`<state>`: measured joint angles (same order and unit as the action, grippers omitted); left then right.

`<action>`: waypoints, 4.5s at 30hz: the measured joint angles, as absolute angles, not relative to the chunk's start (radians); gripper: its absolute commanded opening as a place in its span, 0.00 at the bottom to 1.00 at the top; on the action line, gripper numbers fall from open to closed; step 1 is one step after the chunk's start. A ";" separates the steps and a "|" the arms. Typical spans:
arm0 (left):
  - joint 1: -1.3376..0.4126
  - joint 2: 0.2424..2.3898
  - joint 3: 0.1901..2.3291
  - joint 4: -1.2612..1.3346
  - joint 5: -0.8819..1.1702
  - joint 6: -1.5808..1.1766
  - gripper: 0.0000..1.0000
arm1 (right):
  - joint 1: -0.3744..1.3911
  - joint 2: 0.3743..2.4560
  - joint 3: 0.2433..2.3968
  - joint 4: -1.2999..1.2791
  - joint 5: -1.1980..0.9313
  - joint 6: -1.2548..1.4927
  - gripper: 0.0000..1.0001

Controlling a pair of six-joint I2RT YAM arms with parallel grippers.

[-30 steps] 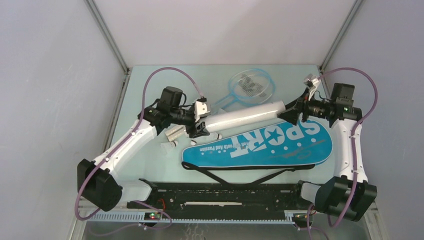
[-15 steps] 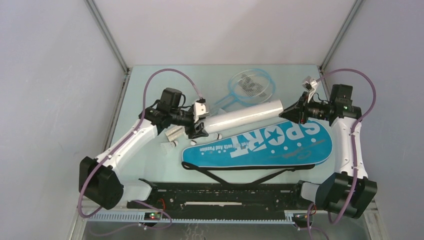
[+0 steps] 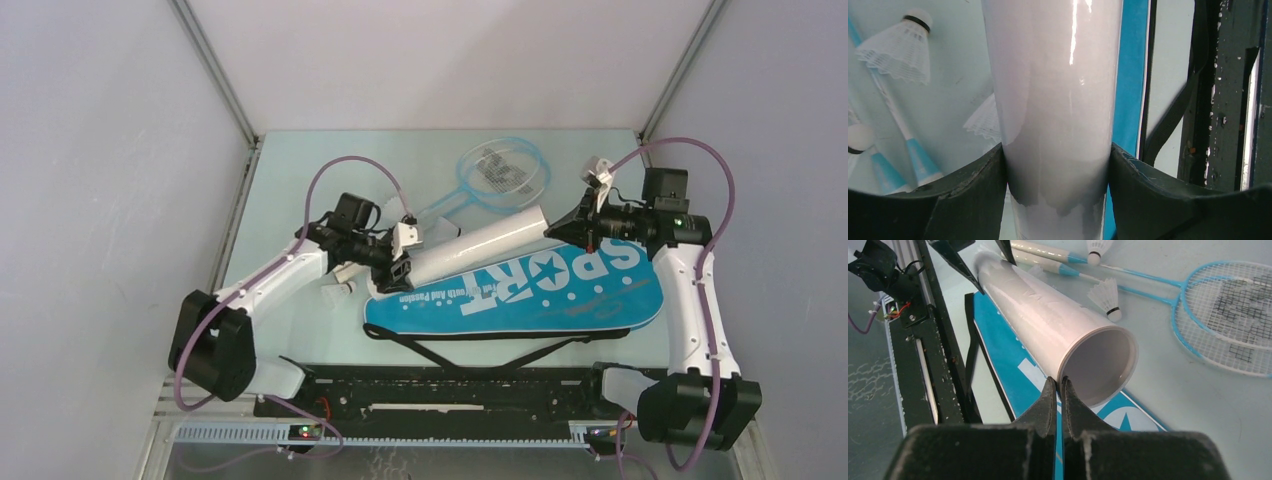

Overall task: Pack up the badminton gear
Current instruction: Open the lid of the shuttle tube, then place the lid at the center of the board.

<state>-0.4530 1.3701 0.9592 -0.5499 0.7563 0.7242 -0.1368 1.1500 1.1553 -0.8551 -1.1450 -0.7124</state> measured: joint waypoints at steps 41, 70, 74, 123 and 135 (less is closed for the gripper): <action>-0.664 1.583 1.103 -0.329 0.665 0.612 0.43 | 0.048 1.109 1.131 -0.880 -1.063 -0.698 0.00; -0.664 1.411 1.047 -0.353 0.569 0.720 0.00 | 0.023 1.090 1.131 -0.944 -1.182 -0.702 0.00; -0.657 1.382 1.042 -0.345 0.574 0.735 0.00 | 0.008 1.080 1.131 -0.950 -1.200 -0.714 0.00; -0.465 1.240 0.984 -0.448 0.418 0.759 0.00 | 0.115 1.256 1.140 -0.684 -0.561 -0.430 0.00; -0.289 1.106 0.984 -0.459 0.397 0.617 0.03 | 0.179 1.727 1.308 -0.526 -0.267 -0.352 0.00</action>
